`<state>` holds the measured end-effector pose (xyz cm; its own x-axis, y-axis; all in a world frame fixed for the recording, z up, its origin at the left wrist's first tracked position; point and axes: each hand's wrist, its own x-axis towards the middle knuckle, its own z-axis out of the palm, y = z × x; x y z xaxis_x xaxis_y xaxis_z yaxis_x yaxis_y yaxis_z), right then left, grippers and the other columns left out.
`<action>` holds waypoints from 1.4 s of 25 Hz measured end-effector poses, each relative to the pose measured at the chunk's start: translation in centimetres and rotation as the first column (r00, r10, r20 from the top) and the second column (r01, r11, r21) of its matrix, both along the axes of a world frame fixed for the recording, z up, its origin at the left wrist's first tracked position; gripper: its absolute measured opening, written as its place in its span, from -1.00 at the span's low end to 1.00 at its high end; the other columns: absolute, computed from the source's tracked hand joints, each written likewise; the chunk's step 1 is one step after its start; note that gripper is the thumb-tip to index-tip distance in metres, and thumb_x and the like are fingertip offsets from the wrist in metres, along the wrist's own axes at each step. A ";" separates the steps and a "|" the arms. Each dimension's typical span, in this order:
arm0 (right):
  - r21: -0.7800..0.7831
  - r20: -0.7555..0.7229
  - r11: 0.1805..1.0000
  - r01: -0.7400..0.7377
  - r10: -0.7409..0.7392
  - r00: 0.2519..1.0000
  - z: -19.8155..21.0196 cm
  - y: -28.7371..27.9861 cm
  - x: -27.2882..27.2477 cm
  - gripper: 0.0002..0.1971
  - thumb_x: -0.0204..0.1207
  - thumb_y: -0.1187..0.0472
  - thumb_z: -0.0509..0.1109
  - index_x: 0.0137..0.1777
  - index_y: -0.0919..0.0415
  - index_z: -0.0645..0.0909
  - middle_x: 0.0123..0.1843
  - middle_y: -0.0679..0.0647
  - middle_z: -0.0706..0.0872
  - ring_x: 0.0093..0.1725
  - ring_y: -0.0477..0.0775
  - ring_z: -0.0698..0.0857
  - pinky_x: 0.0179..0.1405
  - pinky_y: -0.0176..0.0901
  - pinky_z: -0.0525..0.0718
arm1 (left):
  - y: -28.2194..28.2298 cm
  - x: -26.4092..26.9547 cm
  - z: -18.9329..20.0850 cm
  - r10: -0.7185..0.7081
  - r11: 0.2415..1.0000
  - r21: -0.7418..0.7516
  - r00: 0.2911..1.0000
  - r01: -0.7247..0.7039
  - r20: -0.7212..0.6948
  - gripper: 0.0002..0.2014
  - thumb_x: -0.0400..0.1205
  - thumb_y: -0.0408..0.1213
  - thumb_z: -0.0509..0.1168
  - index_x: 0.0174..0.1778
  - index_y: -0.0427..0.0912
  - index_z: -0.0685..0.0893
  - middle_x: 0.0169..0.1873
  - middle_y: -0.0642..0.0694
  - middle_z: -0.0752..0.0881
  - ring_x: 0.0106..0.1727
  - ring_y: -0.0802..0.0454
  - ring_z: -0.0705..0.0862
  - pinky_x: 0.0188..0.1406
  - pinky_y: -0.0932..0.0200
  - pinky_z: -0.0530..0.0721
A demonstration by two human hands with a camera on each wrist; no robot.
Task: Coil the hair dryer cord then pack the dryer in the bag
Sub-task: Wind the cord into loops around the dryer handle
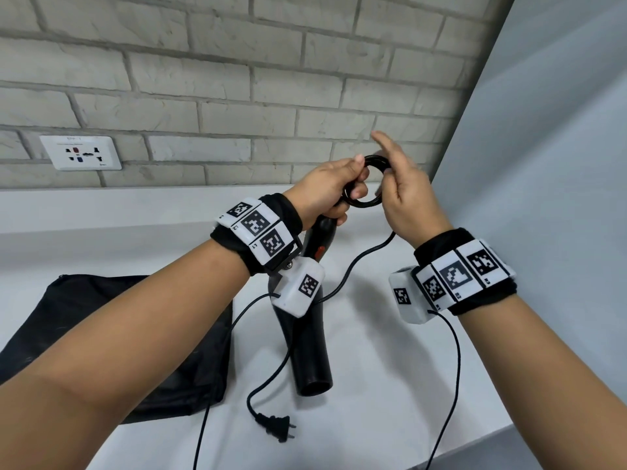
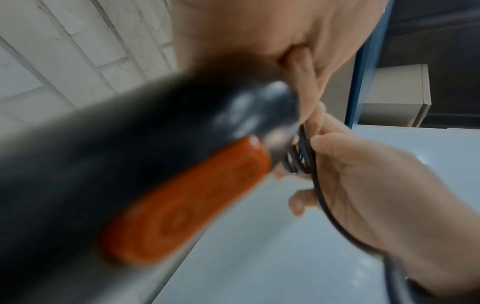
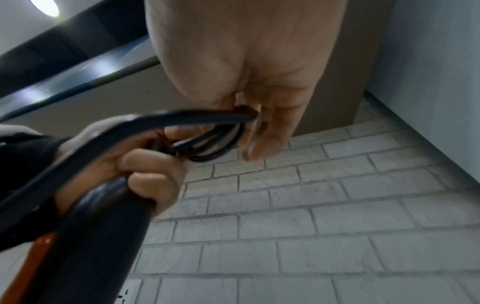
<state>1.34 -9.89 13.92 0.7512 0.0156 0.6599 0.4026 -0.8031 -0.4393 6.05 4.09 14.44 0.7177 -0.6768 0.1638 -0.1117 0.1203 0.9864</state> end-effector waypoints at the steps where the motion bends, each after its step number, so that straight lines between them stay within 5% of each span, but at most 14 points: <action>1: -0.069 -0.011 0.997 -0.029 0.029 1.000 0.3 0.2 0.0 -0.51 0.53 0.40 0.02 0.47 0.21 0.34 0.23 0.26 0.61 0.03 -0.10 0.53 0.12 -0.41 0.44 | 0.0 0.0 0.1 0.008 1.000 0.014 1.000 -0.008 0.008 -0.63 0.75 -0.03 -0.08 -0.33 -0.07 0.38 -0.70 0.11 0.41 -0.80 0.21 0.13 -0.67 0.33 0.33; 4: -0.178 -0.040 0.984 -0.011 0.004 0.999 0.8 0.5 0.1 -0.66 0.62 0.29 0.07 0.35 0.36 0.43 0.15 0.30 0.64 0.04 0.10 0.61 -0.01 -0.42 0.39 | 0.2 -0.1 0.6 0.033 0.998 0.047 0.998 -0.035 0.046 -0.60 0.75 -0.02 -0.10 -0.36 -0.08 0.38 -0.77 0.13 0.28 -0.80 0.21 0.11 -0.64 0.29 0.35; 7: -0.199 -0.054 0.976 0.090 -0.103 0.993 1.1 0.3 0.0 -0.75 0.66 0.21 0.07 0.08 0.40 0.46 -0.16 0.27 0.66 -0.18 0.26 0.61 -0.25 -0.14 0.39 | 0.3 -0.3 0.8 0.041 0.997 0.064 0.997 -0.045 0.070 -0.61 0.74 -0.02 -0.05 -0.36 -0.09 0.41 -0.76 0.15 0.22 -0.77 0.20 0.09 -0.59 0.25 0.33; 12: -0.157 -0.067 0.979 0.134 -0.146 0.987 1.3 0.4 -0.1 -0.81 0.65 0.20 0.07 -0.18 0.20 0.38 -0.50 -0.11 0.38 -0.47 0.07 0.41 -0.38 -0.11 0.33 | 0.4 -0.2 0.3 -0.050 0.998 0.045 0.999 0.049 0.019 -0.66 0.75 -0.08 -0.03 -0.29 -0.10 0.47 -0.67 0.13 0.38 -0.79 0.22 0.13 -0.65 0.32 0.37; 16: -0.037 -0.022 0.994 0.102 -0.103 0.994 1.0 0.5 0.1 -0.75 0.62 0.21 0.06 -0.32 0.14 0.32 -0.57 -0.13 0.33 -0.59 -0.12 0.33 -0.56 -0.40 0.25 | 0.2 -0.6 0.4 -0.068 0.997 0.044 0.998 0.069 -0.015 -0.59 0.73 0.05 -0.13 -0.29 -0.08 0.42 -0.74 0.09 0.35 -0.80 0.21 0.12 -0.63 0.28 0.41; 21: 0.066 0.010 0.997 0.051 -0.052 0.999 0.6 1.0 0.1 -0.72 0.61 0.20 0.04 -0.36 -0.02 0.26 -0.55 -0.08 0.32 -0.60 -0.13 0.36 -0.58 -0.40 0.29 | 0.5 -0.4 1.4 -0.086 0.996 -0.001 0.992 0.086 -0.094 -0.51 0.72 0.10 -0.20 -0.36 -0.10 0.40 -0.78 0.11 0.23 -0.82 0.19 0.08 -0.62 0.25 0.35; 24: 0.167 -0.042 0.986 -0.003 0.010 0.999 0.5 1.1 -0.1 -0.77 0.63 0.18 0.03 -0.15 0.22 0.47 -0.44 -0.02 0.50 -0.55 -0.23 0.49 -0.59 -0.48 0.35 | 0.4 -0.3 1.3 -0.055 0.998 0.015 0.997 0.056 -0.063 -0.55 0.73 0.05 -0.15 -0.37 -0.09 0.37 -0.77 0.11 0.23 -0.81 0.18 0.07 -0.62 0.27 0.34; 26: 0.307 -0.120 0.950 -0.052 0.093 0.988 0.1 1.3 -0.3 -0.78 0.68 0.24 0.00 -0.05 0.19 0.48 -0.35 -0.05 0.56 -0.48 -0.22 0.53 -0.66 -0.48 0.40 | 0.5 -0.2 1.1 -0.059 0.998 0.025 0.995 0.061 -0.078 -0.57 0.73 0.01 -0.13 -0.39 -0.10 0.37 -0.77 0.10 0.24 -0.82 0.17 0.08 -0.62 0.27 0.33; 30: 0.509 -0.217 0.860 -0.008 0.137 0.966 0.1 1.6 -0.5 -0.64 0.71 0.10 -0.07 -0.25 0.06 0.46 -0.40 -0.03 0.51 -0.57 -0.25 0.45 -0.71 -0.39 0.33 | 0.7 -0.3 1.1 -0.041 0.995 0.094 0.997 0.046 -0.060 -0.63 0.72 -0.04 -0.03 -0.37 -0.08 0.39 -0.77 0.11 0.23 -0.82 0.19 0.09 -0.63 0.28 0.35; 35: 0.373 -0.043 0.928 0.014 0.002 0.999 0.0 1.6 -0.2 -0.63 0.68 0.12 0.04 -0.37 0.09 0.46 -0.50 -0.07 0.51 -0.64 -0.30 0.49 -0.62 -0.54 0.37 | 0.7 -0.8 1.2 -0.010 0.994 0.110 0.999 0.015 -0.043 -0.57 0.72 0.07 -0.09 -0.39 -0.06 0.36 -0.75 0.13 0.19 -0.79 0.19 0.07 -0.57 0.22 0.34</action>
